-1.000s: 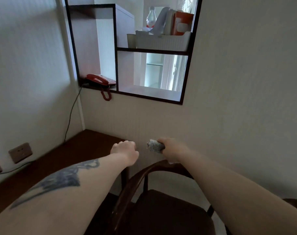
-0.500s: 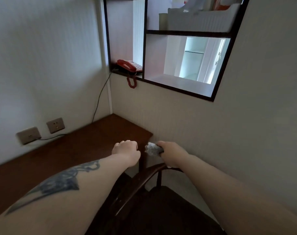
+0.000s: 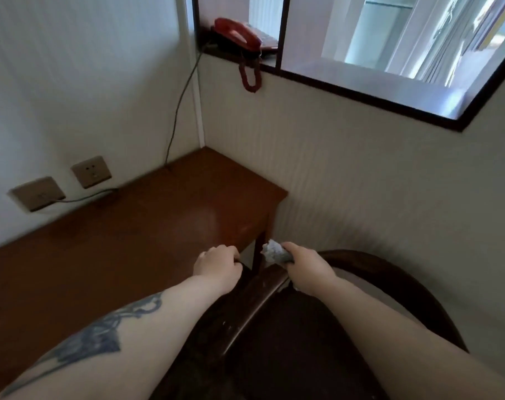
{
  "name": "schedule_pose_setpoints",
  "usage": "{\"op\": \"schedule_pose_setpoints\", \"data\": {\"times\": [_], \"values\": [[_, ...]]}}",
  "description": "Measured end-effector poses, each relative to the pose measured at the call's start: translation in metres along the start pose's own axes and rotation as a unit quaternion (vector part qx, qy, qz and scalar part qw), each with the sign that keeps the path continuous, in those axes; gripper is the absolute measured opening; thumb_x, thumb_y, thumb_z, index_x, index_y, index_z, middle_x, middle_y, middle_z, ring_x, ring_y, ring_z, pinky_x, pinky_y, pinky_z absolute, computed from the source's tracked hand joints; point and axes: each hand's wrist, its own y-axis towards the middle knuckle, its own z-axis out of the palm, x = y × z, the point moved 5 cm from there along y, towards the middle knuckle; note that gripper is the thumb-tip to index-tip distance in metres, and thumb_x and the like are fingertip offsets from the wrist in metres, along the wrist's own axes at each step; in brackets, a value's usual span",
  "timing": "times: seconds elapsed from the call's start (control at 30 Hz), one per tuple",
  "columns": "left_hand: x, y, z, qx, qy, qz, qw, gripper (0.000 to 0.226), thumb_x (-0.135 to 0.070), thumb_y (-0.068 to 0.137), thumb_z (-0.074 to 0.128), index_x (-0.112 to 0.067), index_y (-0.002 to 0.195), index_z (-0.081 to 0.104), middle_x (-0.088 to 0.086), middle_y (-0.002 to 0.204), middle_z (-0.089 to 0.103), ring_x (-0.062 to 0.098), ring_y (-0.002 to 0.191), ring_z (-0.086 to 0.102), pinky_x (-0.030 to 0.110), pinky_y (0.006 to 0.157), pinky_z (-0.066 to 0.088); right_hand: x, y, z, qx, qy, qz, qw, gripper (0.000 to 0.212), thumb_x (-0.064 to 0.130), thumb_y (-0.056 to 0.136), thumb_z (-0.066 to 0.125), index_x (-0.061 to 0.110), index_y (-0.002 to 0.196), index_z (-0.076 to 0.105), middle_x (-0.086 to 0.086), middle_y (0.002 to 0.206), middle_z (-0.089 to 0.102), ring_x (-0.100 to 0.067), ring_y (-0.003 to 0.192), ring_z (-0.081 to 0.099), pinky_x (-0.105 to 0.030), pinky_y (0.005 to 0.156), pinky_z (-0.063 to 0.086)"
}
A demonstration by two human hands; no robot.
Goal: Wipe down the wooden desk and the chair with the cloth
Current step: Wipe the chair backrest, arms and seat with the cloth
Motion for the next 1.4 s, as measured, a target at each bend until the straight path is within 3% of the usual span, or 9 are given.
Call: {"op": "schedule_pose_setpoints", "data": {"times": [0.33,0.47,0.6,0.8,0.9,1.0,1.13,1.3,1.4], "values": [[0.104,-0.035,0.156,-0.033,-0.185,-0.185,0.965,0.040,-0.014,0.099,0.043,-0.023,0.138,0.050,-0.004,0.145,0.043,0.017,0.130,0.043,0.031,0.108,0.037,-0.053,0.009,0.127,0.025,0.071,-0.033,0.997,0.045,0.015,0.097,0.052,0.029,0.140,0.047,0.008,0.139,0.050,-0.010,0.127,0.046,-0.024,0.104,0.037],[0.121,-0.039,0.199,-0.085,-0.216,-0.240,0.943,0.041,-0.013,0.101,0.039,-0.021,0.141,0.047,-0.002,0.149,0.043,0.015,0.137,0.038,0.029,0.115,0.027,-0.052,0.000,0.184,0.046,-0.017,-0.124,0.991,0.054,-0.003,0.082,0.059,0.023,0.130,0.057,0.005,0.145,0.048,-0.015,0.133,0.042,-0.040,0.113,0.034],[0.123,-0.034,0.229,-0.142,-0.273,-0.282,0.909,0.039,-0.018,0.103,0.033,-0.020,0.140,0.048,0.001,0.141,0.051,0.015,0.129,0.047,0.031,0.110,0.036,-0.042,-0.012,0.221,0.000,-0.073,-0.273,0.959,0.045,0.012,0.077,0.051,0.022,0.118,0.067,0.002,0.136,0.058,-0.016,0.125,0.045,-0.031,0.102,0.030],[0.126,-0.037,0.240,-0.219,-0.337,-0.315,0.860,0.038,-0.020,0.104,0.028,-0.019,0.133,0.053,0.000,0.135,0.055,0.010,0.123,0.049,0.035,0.109,0.038,-0.045,-0.006,0.247,0.048,-0.143,-0.444,0.883,0.057,0.011,0.084,0.048,0.022,0.140,0.049,0.000,0.153,0.039,-0.018,0.144,0.029,-0.041,0.117,0.021],[0.121,-0.040,0.242,-0.232,-0.343,-0.339,0.845,0.037,-0.027,0.104,0.027,-0.026,0.132,0.051,-0.006,0.133,0.054,0.005,0.121,0.048,0.031,0.106,0.038,-0.062,0.025,0.226,0.014,-0.126,-0.346,0.930,0.070,0.001,0.078,0.061,0.020,0.143,0.044,-0.003,0.153,0.038,-0.020,0.146,0.024,-0.042,0.120,0.012],[0.119,-0.040,0.249,-0.241,-0.426,-0.418,0.765,0.033,-0.023,0.103,0.031,-0.027,0.126,0.055,-0.004,0.128,0.056,0.012,0.118,0.051,0.033,0.103,0.042,-0.057,0.000,0.237,-0.008,-0.068,-0.297,0.952,0.068,-0.001,0.078,0.054,0.017,0.142,0.042,-0.007,0.151,0.041,-0.023,0.145,0.023,-0.042,0.120,0.012],[0.123,-0.037,0.265,-0.187,-0.582,-0.472,0.635,0.029,-0.023,0.097,0.040,-0.014,0.113,0.063,0.005,0.109,0.066,0.029,0.105,0.063,0.028,0.081,0.054,-0.032,-0.007,0.255,0.060,-0.093,-0.417,0.902,0.061,0.006,0.082,0.040,0.016,0.142,0.048,-0.004,0.152,0.040,-0.020,0.145,0.025,-0.041,0.119,0.013],[0.114,-0.040,0.258,-0.135,-0.624,-0.482,0.600,0.030,-0.031,0.095,0.043,-0.024,0.108,0.069,0.008,0.107,0.066,0.026,0.100,0.063,0.042,0.087,0.053,-0.050,0.007,0.235,0.002,-0.075,-0.252,0.965,0.071,0.002,0.076,0.047,0.016,0.146,0.041,-0.006,0.155,0.035,-0.021,0.146,0.017,-0.039,0.120,0.005],[0.117,-0.040,0.257,-0.144,-0.616,-0.512,0.581,0.032,-0.027,0.095,0.041,-0.017,0.102,0.070,0.013,0.104,0.069,0.030,0.097,0.066,0.044,0.094,0.051,-0.025,-0.032,0.263,0.083,-0.060,-0.344,0.933,0.063,0.012,0.077,0.041,0.012,0.140,0.049,-0.008,0.152,0.040,-0.022,0.145,0.021,-0.037,0.120,0.008]]}}
